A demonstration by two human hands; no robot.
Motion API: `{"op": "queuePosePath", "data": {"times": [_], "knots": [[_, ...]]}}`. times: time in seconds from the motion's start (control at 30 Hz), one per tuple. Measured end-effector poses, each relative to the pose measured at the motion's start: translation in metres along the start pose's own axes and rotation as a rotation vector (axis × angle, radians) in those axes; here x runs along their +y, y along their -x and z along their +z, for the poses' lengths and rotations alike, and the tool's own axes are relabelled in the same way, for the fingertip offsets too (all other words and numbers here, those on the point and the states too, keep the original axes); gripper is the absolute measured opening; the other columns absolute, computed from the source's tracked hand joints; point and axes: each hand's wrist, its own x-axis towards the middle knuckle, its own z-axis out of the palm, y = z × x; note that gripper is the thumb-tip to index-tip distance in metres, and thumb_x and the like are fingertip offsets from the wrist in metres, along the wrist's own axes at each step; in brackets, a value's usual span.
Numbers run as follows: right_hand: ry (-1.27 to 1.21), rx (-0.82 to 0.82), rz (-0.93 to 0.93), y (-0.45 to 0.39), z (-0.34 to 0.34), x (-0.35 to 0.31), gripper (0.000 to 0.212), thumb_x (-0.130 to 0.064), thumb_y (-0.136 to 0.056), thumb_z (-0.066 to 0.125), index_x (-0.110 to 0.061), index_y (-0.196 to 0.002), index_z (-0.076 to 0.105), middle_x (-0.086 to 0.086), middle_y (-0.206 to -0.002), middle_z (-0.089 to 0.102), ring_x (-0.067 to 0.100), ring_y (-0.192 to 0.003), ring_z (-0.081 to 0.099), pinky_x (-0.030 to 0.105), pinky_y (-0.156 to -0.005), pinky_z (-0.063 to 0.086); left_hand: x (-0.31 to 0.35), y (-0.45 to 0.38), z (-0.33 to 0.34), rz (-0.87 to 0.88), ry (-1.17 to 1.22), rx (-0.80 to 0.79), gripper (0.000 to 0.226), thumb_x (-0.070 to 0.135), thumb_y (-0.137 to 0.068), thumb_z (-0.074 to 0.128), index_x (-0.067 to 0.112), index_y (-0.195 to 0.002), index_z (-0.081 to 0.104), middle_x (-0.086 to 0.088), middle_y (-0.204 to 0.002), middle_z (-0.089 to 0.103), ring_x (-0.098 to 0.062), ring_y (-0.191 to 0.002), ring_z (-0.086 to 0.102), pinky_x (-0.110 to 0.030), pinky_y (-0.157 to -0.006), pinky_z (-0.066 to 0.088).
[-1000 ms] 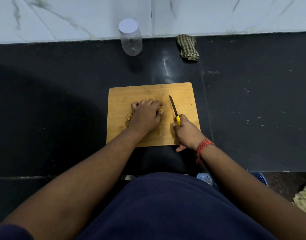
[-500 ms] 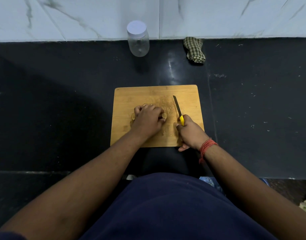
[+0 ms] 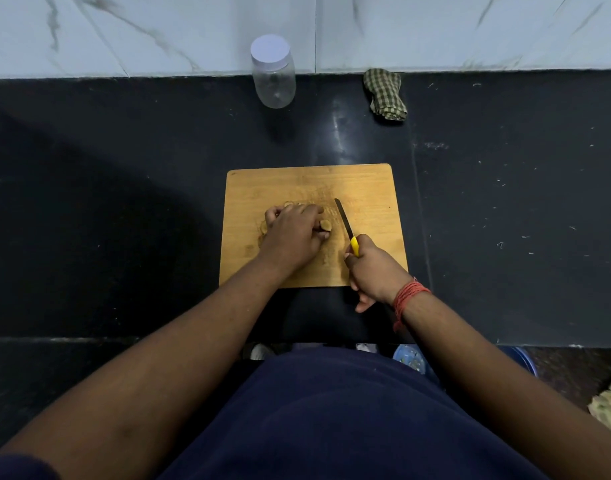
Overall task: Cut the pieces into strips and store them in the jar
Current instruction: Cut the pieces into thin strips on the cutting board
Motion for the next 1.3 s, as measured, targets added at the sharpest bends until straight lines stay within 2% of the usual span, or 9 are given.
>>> {"op": "queuePosePath", "data": {"times": [0.1,0.2,0.43,0.87,0.93,1.07,1.13,1.23,1.3], "knots": [[-0.003,-0.003,0.0,0.004,0.003,0.001,0.017,-0.02,-0.104,0.035,-0.013,-0.119,0.036,0.013,-0.065,0.051,0.016,-0.028,0.045,0.041,-0.042,0.056,0.0,0.003,0.001,0.037,-0.014,0.033,0.041,0.046,-0.095,0.058,0.027,-0.132,0.057,0.008,-0.125,0.063,-0.015,-0.124,0.052,-0.043,-0.107,0.023],[0.017,0.004,-0.001,0.008,0.004,0.001,0.017,-0.022,-0.104,0.035,-0.013,-0.119,0.037,0.013,-0.067,0.052,0.016,-0.029,0.046,0.038,-0.041,0.054,-0.004,0.005,0.003,0.092,-0.069,0.087,0.029,0.045,-0.096,0.058,0.029,-0.118,0.065,0.008,-0.119,0.063,-0.016,-0.117,0.054,-0.045,-0.107,0.024],[0.041,-0.008,0.014,0.009,0.01,-0.002,0.014,-0.021,-0.104,0.033,-0.013,-0.115,0.036,0.013,-0.066,0.053,0.02,-0.032,0.045,0.05,-0.048,0.058,-0.011,0.004,0.004,0.257,-0.172,0.139,0.014,0.027,-0.097,0.059,0.025,-0.1,0.072,0.005,-0.108,0.067,-0.021,-0.105,0.06,-0.05,-0.106,0.028],[0.139,-0.044,0.088,0.001,0.018,-0.015,0.024,-0.005,-0.099,0.031,-0.016,-0.12,0.035,0.013,-0.071,0.052,0.017,-0.034,0.041,0.031,-0.036,0.048,-0.016,-0.001,0.009,0.296,-0.175,0.17,0.014,0.017,-0.094,0.061,0.024,-0.096,0.072,0.005,-0.105,0.066,-0.02,-0.099,0.061,-0.05,-0.107,0.027],[0.193,-0.021,0.052,-0.002,0.021,-0.014,0.025,-0.006,-0.099,0.032,-0.018,-0.121,0.037,0.008,-0.072,0.049,0.017,-0.043,0.046,0.03,-0.039,0.047,-0.015,-0.001,0.009,0.293,-0.177,0.178,0.016,0.016,-0.095,0.058,0.023,-0.095,0.072,0.005,-0.104,0.066,-0.021,-0.097,0.061,-0.05,-0.106,0.027],[0.331,0.058,-0.016,-0.005,0.025,-0.007,0.011,-0.013,-0.101,0.035,-0.019,-0.11,0.034,-0.002,-0.074,0.039,0.013,-0.059,0.045,0.034,-0.061,0.05,-0.013,-0.001,0.009,0.253,-0.187,0.19,0.017,0.018,-0.095,0.056,0.024,-0.092,0.072,0.006,-0.103,0.066,-0.022,-0.095,0.061,-0.05,-0.104,0.029],[0.309,0.042,0.015,-0.002,0.026,-0.007,0.022,-0.012,-0.101,0.034,-0.016,-0.122,0.041,-0.001,-0.075,0.041,0.014,-0.059,0.046,0.035,-0.056,0.051,-0.01,-0.001,0.01,0.231,-0.201,0.193,0.017,0.017,-0.093,0.057,0.024,-0.092,0.072,0.007,-0.102,0.066,-0.022,-0.094,0.061,-0.049,-0.103,0.03],[0.19,-0.065,0.146,0.007,0.026,-0.006,0.029,-0.009,-0.103,0.025,-0.019,-0.128,0.035,0.012,-0.077,0.045,0.024,-0.057,0.047,0.032,-0.027,0.044,-0.007,0.0,0.011,0.208,-0.224,0.188,0.017,0.016,-0.091,0.058,0.024,-0.091,0.072,0.007,-0.101,0.066,-0.022,-0.094,0.061,-0.049,-0.102,0.031],[0.205,-0.067,0.132,0.012,0.026,0.002,0.039,-0.003,-0.1,0.025,-0.02,-0.135,0.031,0.014,-0.08,0.047,0.027,-0.059,0.05,0.03,-0.025,0.041,-0.006,0.0,0.011,0.201,-0.222,0.194,0.016,0.016,-0.091,0.058,0.023,-0.092,0.072,0.006,-0.102,0.066,-0.022,-0.095,0.06,-0.049,-0.101,0.033]]}}
